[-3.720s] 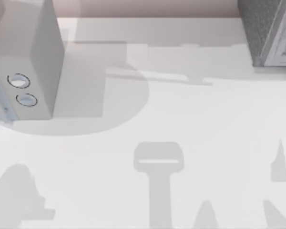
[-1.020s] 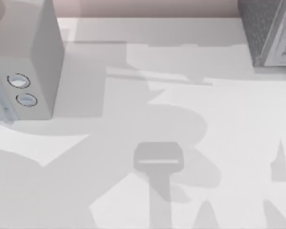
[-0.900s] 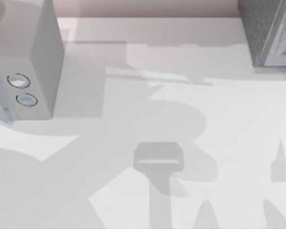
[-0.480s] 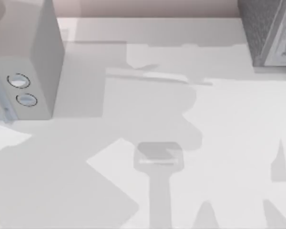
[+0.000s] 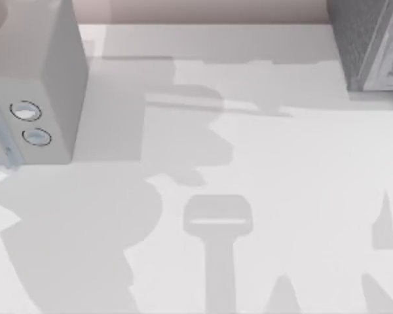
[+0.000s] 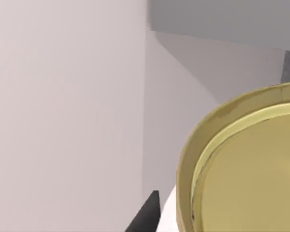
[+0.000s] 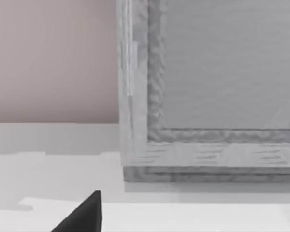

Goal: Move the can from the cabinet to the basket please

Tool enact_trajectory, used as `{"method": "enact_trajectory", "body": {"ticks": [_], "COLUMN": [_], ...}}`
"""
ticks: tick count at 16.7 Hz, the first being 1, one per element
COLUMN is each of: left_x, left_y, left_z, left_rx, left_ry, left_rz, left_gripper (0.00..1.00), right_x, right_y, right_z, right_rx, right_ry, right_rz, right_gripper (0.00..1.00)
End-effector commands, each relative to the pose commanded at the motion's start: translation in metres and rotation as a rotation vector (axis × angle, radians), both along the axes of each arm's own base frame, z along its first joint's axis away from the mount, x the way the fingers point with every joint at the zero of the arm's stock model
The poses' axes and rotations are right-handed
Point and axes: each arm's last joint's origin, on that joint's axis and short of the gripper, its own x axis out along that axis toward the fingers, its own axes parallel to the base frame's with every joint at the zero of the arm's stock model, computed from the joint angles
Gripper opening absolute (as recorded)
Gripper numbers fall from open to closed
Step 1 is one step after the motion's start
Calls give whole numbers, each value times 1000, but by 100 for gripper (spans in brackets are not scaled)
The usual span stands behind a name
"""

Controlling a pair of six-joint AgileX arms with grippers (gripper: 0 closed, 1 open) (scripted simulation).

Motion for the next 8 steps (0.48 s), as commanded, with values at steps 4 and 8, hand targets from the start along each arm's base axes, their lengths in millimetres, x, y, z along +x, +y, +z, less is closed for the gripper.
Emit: {"method": "enact_trajectory", "body": {"ticks": [4,8], "left_x": [-6,-18], "left_y": [-18,-37], "left_z": [-20,-31], "left_rx": [49,93], "left_ry": [38,79], "left_rz": [18,15], "left_gripper": [0,0], "right_x": [0,0], "right_y": [0,0], "right_z": [0,0], "right_rx": [0,0], "right_ry": [0,0], "right_rz": [0,0], "right_gripper": [100,100]}}
